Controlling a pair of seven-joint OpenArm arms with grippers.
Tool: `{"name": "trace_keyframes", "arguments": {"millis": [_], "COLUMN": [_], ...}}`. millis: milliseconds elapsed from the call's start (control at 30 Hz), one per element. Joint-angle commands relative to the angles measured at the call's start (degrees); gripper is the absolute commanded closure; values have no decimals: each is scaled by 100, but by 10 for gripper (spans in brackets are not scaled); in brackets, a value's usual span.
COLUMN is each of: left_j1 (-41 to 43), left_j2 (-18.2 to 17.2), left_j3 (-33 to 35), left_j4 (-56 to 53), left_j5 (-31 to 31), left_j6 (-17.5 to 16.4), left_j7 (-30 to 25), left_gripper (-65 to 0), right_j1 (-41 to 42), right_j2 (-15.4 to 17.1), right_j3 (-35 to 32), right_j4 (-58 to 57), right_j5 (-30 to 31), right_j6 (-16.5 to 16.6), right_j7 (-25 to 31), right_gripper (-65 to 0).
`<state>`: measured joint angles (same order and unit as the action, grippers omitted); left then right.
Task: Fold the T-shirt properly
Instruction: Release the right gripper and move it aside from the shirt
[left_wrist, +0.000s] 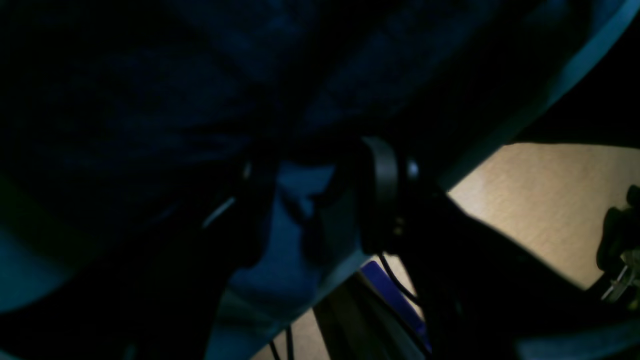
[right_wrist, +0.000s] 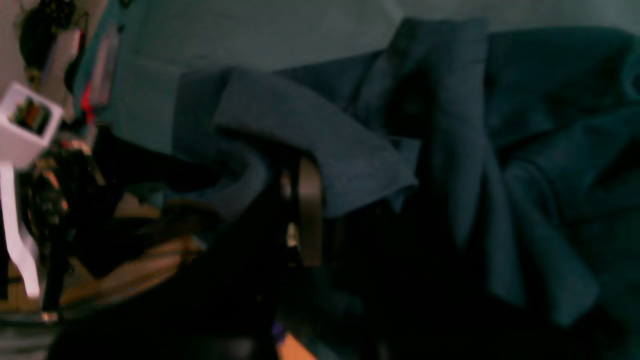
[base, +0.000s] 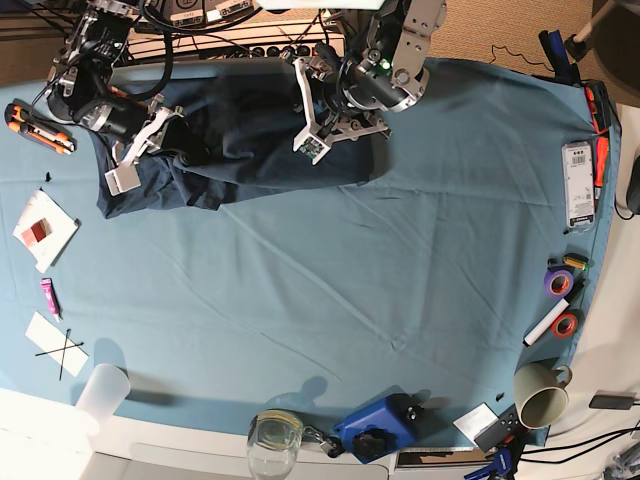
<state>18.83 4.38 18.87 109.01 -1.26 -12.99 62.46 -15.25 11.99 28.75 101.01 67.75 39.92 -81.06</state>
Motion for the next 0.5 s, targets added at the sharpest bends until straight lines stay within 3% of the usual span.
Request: {"name": "trace_keyframes", "arguments": {"millis": [0,133,467], "left_j1": [17,17,26], "left_j2": [-92,-262,-262], "left_j3": [-26,-42,-39], "left_j4": [9,15,293], "left_j5": [463,669,750], "left_j6": [186,428,422], "left_j7": [332,494,981], "left_gripper": [-253,-253,-253], "right_j1": [50,50,48], "right_j2": [146,306,437], "right_j3": [24,24,24], "right_j4": [101,101,101], "right_j5": [162,164,212], "right_j6": [8,8,8], "right_j7": [106,106,106], "right_gripper": [0,0,0]}}
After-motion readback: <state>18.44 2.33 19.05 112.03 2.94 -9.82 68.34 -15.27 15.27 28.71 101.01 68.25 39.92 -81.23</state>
